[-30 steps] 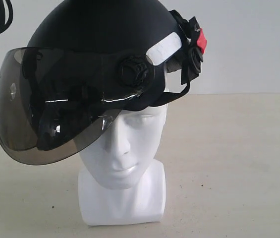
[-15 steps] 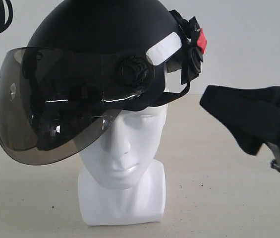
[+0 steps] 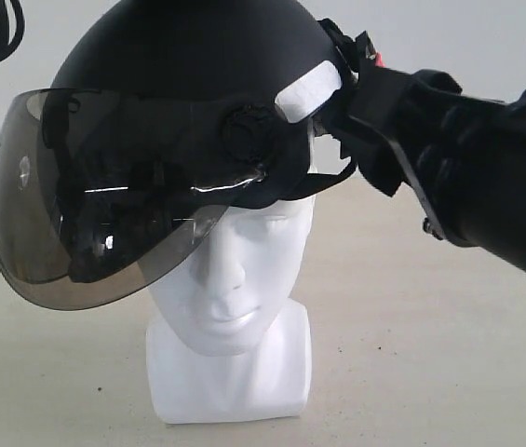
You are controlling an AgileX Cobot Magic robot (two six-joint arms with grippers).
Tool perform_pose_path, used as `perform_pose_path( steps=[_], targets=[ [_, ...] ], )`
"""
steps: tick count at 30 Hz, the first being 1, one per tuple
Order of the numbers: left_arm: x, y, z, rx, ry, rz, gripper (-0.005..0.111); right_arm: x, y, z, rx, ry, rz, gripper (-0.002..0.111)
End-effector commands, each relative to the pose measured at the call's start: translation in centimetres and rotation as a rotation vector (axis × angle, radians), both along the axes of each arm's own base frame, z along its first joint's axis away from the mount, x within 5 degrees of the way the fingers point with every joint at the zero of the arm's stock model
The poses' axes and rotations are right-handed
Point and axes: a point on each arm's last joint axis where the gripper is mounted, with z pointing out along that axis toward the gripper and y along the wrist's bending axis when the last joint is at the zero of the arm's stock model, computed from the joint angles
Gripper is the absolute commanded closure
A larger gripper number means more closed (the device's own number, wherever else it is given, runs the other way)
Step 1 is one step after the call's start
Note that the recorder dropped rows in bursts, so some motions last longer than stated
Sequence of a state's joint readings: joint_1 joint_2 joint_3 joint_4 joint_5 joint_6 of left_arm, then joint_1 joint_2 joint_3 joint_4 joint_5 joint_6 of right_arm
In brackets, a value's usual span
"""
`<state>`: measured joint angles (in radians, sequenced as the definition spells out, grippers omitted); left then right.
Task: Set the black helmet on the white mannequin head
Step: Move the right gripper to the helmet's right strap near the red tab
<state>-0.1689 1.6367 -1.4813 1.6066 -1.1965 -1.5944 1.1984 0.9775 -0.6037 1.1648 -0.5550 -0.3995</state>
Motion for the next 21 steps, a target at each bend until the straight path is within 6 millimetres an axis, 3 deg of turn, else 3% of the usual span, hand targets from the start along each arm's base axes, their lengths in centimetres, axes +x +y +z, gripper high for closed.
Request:
perform_pose_path(
  steps=[1, 12, 18, 21],
  targets=[
    [0.3, -0.6, -3.3, 0.138, 0.083, -0.048, 0.102, 0.2, 0.1, 0.0, 0.006, 0.011, -0.024, 0.053],
    [0.2, -0.6, -3.2, 0.136, 0.083, -0.051, 0.102, 0.5, 0.4, -0.9, -0.009, 0.081, -0.04, 0.054],
    [0.2, -0.6, -3.2, 0.136, 0.083, -0.051, 0.102, 0.3, 0.5, -1.3, -0.037, 0.113, -0.021, 0.073],
    [0.2, -0.6, -3.2, 0.136, 0.083, -0.051, 0.102, 0.1, 0.7, -1.4, -0.041, 0.126, 0.007, 0.077]
  ],
)
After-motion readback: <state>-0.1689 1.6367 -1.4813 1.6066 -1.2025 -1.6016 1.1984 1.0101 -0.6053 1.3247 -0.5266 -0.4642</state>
